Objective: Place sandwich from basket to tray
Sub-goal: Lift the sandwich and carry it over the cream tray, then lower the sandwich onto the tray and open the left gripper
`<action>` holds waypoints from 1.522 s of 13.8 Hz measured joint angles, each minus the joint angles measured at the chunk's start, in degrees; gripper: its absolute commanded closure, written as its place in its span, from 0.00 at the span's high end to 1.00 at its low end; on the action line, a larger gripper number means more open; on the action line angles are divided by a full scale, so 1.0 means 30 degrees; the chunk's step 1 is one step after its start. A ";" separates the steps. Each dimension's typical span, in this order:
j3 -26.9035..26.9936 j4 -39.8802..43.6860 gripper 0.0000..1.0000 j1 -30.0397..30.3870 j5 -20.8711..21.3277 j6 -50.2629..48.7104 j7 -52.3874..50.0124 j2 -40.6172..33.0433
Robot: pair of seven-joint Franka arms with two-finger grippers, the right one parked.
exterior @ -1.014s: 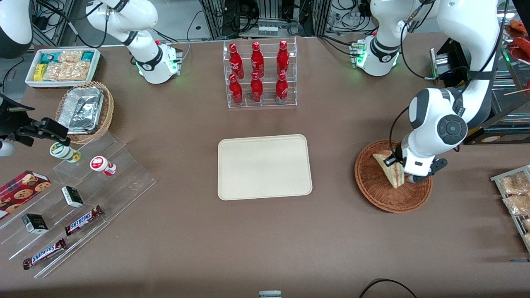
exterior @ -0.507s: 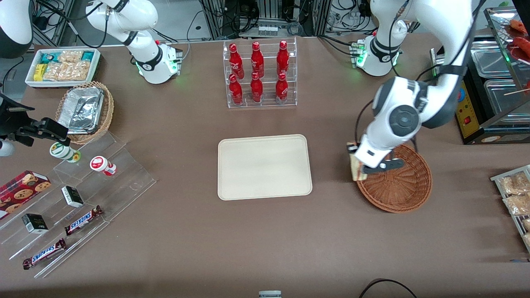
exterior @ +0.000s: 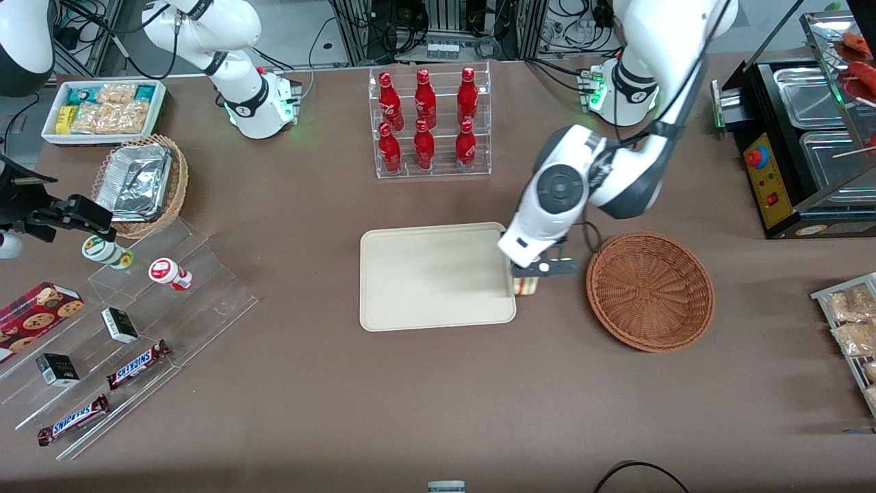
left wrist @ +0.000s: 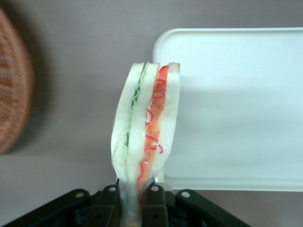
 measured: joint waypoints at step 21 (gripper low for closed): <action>0.0073 0.8544 0.00 -0.4427 0.0012 -0.0018 -0.6658 0.7836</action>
